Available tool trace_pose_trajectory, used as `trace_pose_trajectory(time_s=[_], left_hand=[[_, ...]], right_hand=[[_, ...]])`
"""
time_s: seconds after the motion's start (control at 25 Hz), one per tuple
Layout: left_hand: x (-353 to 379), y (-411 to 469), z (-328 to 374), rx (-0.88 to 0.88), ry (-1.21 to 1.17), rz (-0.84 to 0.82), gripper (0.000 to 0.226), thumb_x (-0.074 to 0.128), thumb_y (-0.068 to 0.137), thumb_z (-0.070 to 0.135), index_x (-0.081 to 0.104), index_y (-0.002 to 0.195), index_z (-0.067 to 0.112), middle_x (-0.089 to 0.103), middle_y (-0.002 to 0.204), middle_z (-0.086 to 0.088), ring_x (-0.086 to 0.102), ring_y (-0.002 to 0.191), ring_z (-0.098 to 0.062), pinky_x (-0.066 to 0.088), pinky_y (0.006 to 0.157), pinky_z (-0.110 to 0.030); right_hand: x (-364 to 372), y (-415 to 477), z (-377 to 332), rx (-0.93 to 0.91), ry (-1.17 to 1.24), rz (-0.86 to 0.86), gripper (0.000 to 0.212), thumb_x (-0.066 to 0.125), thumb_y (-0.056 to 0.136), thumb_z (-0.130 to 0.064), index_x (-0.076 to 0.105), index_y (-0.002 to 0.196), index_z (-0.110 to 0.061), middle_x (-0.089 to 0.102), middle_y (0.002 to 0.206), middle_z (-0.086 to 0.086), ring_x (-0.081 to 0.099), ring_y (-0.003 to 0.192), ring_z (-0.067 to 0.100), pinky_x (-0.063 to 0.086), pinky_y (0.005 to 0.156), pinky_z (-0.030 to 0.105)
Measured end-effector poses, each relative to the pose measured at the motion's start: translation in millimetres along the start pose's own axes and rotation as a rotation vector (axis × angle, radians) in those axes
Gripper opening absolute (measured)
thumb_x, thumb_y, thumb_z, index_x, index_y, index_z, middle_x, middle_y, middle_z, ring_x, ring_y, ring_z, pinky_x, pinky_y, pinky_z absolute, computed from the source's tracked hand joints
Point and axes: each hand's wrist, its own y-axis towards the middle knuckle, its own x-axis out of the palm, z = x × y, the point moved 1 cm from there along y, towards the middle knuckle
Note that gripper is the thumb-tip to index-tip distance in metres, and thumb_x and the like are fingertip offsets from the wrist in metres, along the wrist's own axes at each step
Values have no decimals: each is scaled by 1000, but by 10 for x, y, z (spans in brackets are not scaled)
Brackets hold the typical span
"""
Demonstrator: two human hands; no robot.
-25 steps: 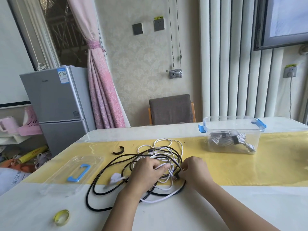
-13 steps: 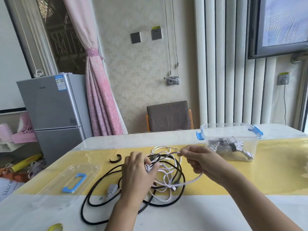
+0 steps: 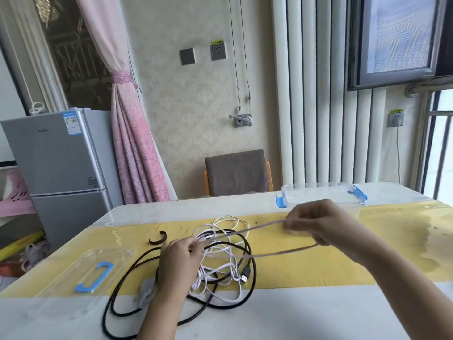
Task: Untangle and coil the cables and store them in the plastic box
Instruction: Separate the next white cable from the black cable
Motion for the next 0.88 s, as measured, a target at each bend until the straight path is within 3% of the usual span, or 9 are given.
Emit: trace_pose_trajectory(time_s=[0.08,0.24,0.4,0.48,0.52,0.64,0.68,0.8,0.88], left_hand=[[11,67,51,-80,1,-39,33,47,94,28,63,66,21,63,65,-1,58,69,-28,45,82,-39],[-413,604,221,-154,-134,161,46,37,100,27,65,65,15,70,75,-12,63,72,-27,46,68,-32],[-1157,1233,545,-263,-807,388,47,28,103,33,48,65,15,58,50,-4,57,40,-15,52,51,-29],[-1307,1250,645,-364,-928,245,50,26,102,44,41,64,14,37,31,6,34,23,-9,38,32,-17],[-1299,1210,623,-391,-785,150,53,27,100,50,43,64,14,34,31,6,32,25,-12,34,33,-16],[-1229,966,375,-276,83,-113,41,47,94,40,62,68,11,52,57,-8,48,55,-23,41,54,-29],[-1227,863,320,-264,196,-243,32,53,92,31,64,70,11,52,61,-9,46,54,-22,36,51,-27],[-1303,512,418,-317,-109,-682,23,48,97,20,61,83,7,39,55,3,25,40,-7,18,38,-16],[-1339,305,672,-206,-317,-790,27,40,100,23,60,89,8,37,55,6,22,43,-4,17,38,-13]], right_hand=[[-194,-19,71,14,77,211,13,70,82,-11,69,72,-2,40,46,-6,22,43,10,19,40,16],[-430,-80,268,33,196,519,11,70,81,-16,72,75,-7,30,40,-10,18,41,10,18,41,18],[-570,-110,444,53,266,700,23,72,80,-22,65,72,-2,31,39,-12,24,39,7,26,47,22],[-550,-79,587,98,344,671,23,71,81,-23,63,72,-4,31,44,-10,26,42,8,29,49,23],[-542,-65,673,127,367,652,23,70,82,-25,63,71,-5,31,47,-7,26,44,10,28,46,21],[-601,-100,843,229,180,694,23,68,83,-26,66,71,-7,39,53,3,31,53,20,23,50,28],[-655,-140,883,253,65,741,22,67,85,-25,67,72,-8,46,57,9,38,58,24,25,53,31],[-692,-204,991,350,-427,813,17,61,89,-17,72,87,-5,66,80,20,56,75,37,39,64,36],[-469,-163,917,184,-602,745,25,63,87,-13,69,109,-2,64,106,25,57,97,41,42,86,42]])
